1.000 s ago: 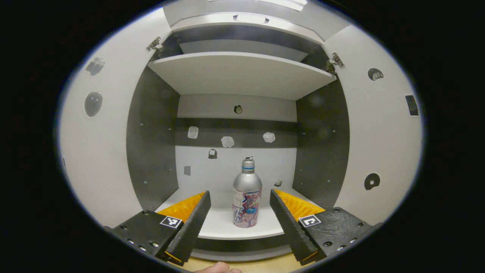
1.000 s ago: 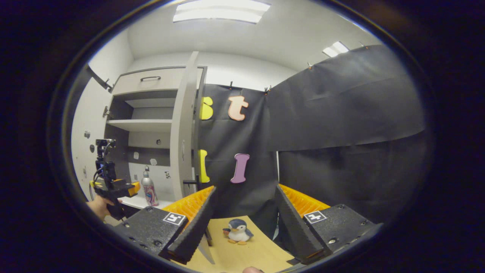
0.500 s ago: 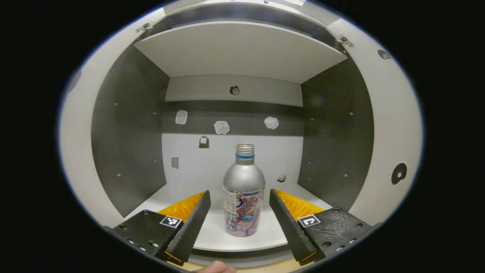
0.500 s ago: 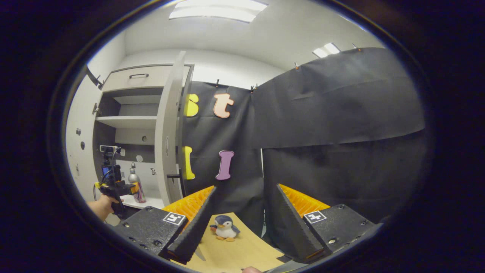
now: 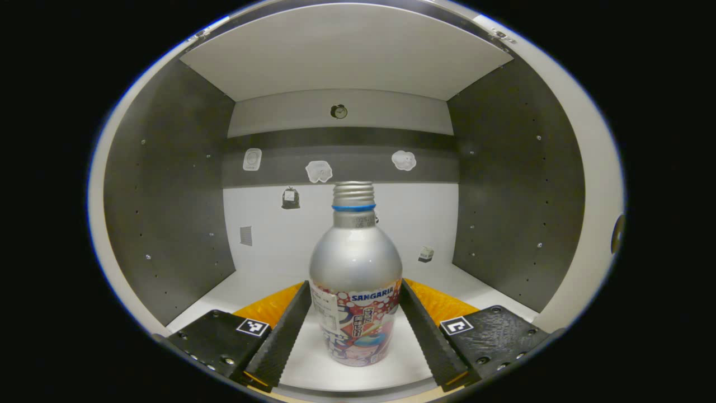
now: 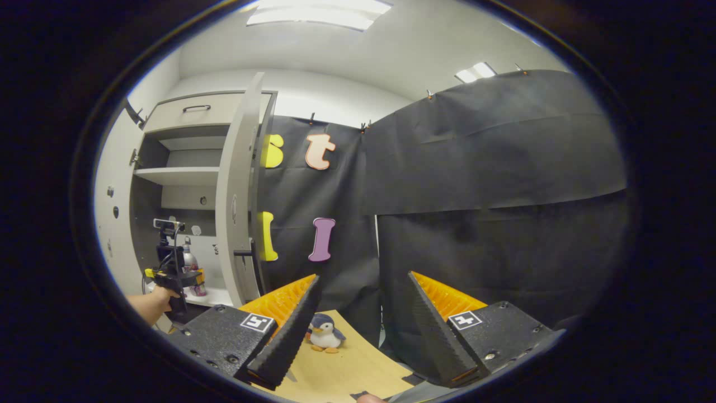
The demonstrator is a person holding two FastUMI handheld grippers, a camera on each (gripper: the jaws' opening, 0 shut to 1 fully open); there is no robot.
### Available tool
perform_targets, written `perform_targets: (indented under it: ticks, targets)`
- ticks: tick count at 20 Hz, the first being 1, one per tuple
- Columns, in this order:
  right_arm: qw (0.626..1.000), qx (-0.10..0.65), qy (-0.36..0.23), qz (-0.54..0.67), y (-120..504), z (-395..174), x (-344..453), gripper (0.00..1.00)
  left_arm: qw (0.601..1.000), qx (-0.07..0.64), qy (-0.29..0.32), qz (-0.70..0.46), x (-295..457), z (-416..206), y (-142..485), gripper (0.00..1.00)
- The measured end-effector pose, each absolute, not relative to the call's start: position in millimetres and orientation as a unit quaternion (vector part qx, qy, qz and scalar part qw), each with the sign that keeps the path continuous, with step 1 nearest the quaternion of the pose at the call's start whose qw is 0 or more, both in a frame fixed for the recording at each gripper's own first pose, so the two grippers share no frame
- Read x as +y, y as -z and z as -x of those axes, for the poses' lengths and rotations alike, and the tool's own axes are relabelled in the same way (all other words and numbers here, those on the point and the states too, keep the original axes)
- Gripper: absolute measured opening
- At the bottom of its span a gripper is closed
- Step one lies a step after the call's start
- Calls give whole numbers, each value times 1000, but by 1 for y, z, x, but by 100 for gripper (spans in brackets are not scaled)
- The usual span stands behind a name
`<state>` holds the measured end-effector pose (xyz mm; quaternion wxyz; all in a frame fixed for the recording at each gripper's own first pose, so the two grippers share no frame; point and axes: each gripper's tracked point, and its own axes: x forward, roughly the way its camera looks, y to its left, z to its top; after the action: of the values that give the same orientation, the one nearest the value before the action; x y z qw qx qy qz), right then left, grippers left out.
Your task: Grasp the bottle in the cabinet with the left hand and place it on the coaster, then close the right door with the right hand and the left door with the left hand.
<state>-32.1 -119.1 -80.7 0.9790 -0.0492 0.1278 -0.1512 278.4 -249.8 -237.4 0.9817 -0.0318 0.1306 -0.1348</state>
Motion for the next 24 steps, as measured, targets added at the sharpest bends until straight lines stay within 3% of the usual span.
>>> perform_targets:
  ticks: [1,3,4,8,9,10,13,23,24]
  targets:
    - [979,129,151,49,81,32,-119,95,982,128,134,33,-249,-280,236,96]
    - [979,132,144,48,83,30,-117,95,982,127,135,36,-250,-278,234,80]
    - [980,134,140,47,84,30,-116,95,982,125,135,37,-249,-276,233,84]
    - [982,138,121,45,91,25,-109,98,985,99,131,51,-241,-264,212,73]
    - [982,140,115,44,93,24,-107,98,985,94,130,54,-238,-259,208,77]
    - [983,144,109,42,95,23,-104,95,986,92,130,55,-236,-254,205,73]
    - [983,152,94,35,104,20,-101,96,987,84,128,55,-226,-234,197,82]
    - [984,169,56,21,127,14,-86,98,989,72,120,44,-195,-159,194,77]
    - [984,167,56,24,128,13,-84,98,989,72,122,44,-194,-150,196,82]
